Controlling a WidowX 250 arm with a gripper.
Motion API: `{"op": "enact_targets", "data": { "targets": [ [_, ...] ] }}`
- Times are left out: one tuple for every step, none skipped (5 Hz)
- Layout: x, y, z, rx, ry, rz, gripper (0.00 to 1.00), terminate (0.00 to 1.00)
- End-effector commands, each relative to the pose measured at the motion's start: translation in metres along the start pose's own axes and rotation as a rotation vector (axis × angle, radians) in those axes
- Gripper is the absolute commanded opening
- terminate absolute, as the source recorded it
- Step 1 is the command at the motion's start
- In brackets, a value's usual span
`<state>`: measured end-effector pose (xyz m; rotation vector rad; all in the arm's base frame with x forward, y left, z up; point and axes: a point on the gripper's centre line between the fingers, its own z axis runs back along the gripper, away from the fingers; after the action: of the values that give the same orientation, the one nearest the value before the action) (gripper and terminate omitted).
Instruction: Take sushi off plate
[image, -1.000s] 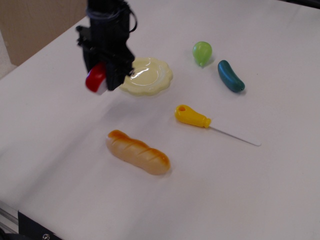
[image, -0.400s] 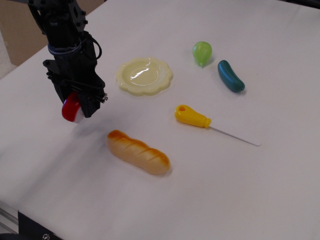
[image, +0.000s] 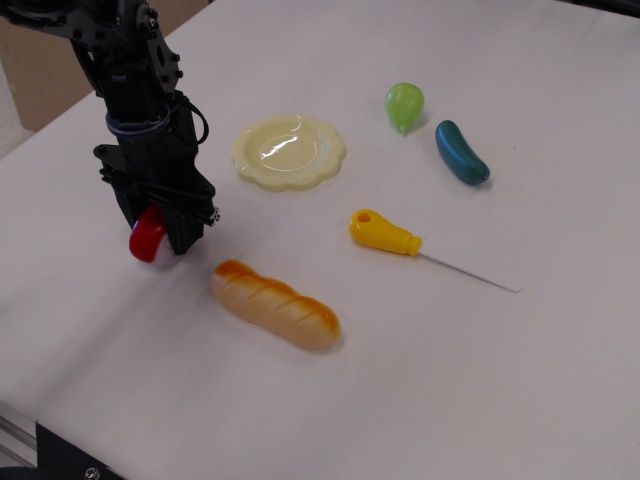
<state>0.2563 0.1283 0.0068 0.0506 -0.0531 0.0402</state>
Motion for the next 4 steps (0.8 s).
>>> {"op": "enact_targets", "data": {
  "targets": [
    [0.014, 0.001, 0.05, 0.032, -0.109, 0.091, 1.0, 0.0],
    [0.02, -0.003, 0.082, 0.066, -0.145, 0.116, 1.0, 0.0],
    [0.031, -0.01, 0.104, 0.045, -0.181, 0.115, 1.0, 0.0],
    [0.031, -0.01, 0.104, 0.045, -0.181, 0.115, 1.0, 0.0]
  ]
}}
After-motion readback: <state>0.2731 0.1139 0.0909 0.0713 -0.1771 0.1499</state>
